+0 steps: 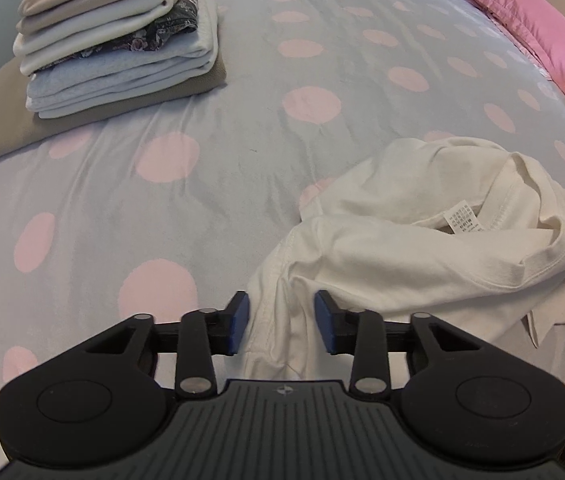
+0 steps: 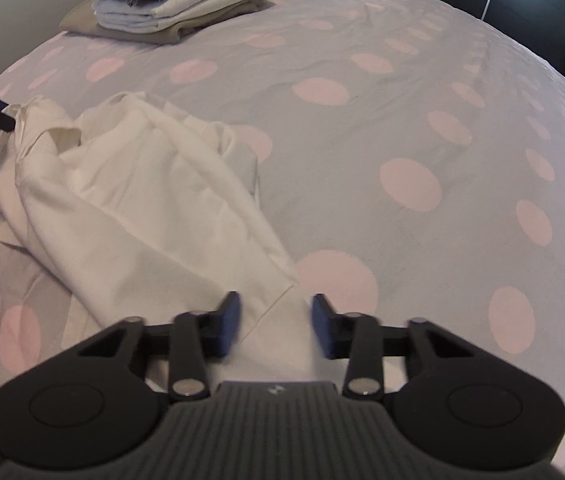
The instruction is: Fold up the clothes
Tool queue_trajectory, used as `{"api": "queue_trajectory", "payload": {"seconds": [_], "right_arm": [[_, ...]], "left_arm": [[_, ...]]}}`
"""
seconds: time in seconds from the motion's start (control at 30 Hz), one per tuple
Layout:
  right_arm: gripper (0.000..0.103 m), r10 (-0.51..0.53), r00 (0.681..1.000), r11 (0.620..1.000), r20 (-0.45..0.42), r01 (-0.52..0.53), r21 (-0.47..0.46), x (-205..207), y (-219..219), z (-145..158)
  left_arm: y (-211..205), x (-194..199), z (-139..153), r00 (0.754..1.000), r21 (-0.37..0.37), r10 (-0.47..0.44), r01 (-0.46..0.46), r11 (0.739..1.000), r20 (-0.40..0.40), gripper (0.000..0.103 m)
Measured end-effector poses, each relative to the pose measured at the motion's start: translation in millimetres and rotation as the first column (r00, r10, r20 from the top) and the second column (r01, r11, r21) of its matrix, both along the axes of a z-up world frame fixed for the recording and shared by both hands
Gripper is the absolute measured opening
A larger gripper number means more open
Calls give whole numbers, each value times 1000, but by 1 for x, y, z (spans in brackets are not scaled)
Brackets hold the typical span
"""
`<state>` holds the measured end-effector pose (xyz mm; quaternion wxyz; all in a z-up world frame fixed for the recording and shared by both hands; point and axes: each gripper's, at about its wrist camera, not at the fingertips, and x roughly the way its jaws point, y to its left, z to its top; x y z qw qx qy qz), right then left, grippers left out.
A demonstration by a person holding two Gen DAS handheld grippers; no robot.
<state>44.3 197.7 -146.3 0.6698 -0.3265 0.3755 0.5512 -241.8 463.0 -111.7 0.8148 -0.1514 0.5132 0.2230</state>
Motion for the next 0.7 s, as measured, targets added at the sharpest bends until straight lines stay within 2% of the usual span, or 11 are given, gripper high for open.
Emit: {"api": "queue_trajectory", "payload": {"seconds": [0.07, 0.13, 0.3, 0.4, 0.53, 0.7], "right_arm": [[8, -2, 1000, 1000, 3, 2, -7, -5, -1, 3], [3, -4, 1000, 1000, 10, 4, 2, -10, -5, 12], [2, -4, 1000, 998, 14, 3, 55, -25, -33, 42], [1, -17, 1000, 998, 5, 17, 55, -29, -51, 45], [0, -20, 1000, 999, -15, 21, 30, -35, -68, 40], [0, 12, 1000, 1000, -27, -12, -17, -47, -77, 25]], "left_arm": [[1, -4, 3, 1000, -7, 8, -8, 1000, 8, 19], [1, -10, 6, 1000, -15, 18, -18, 1000, 17, 13], [0, -28, 15, 999, -42, 16, -15, 999, 41, 9], [-4, -40, 18, 999, -72, -14, 17, 997, 43, 8], [-15, -47, 7, 998, -116, -54, 50, 992, -28, 7], [-28, -52, -11, 989, -118, -114, 103, 988, -93, 7]]}}
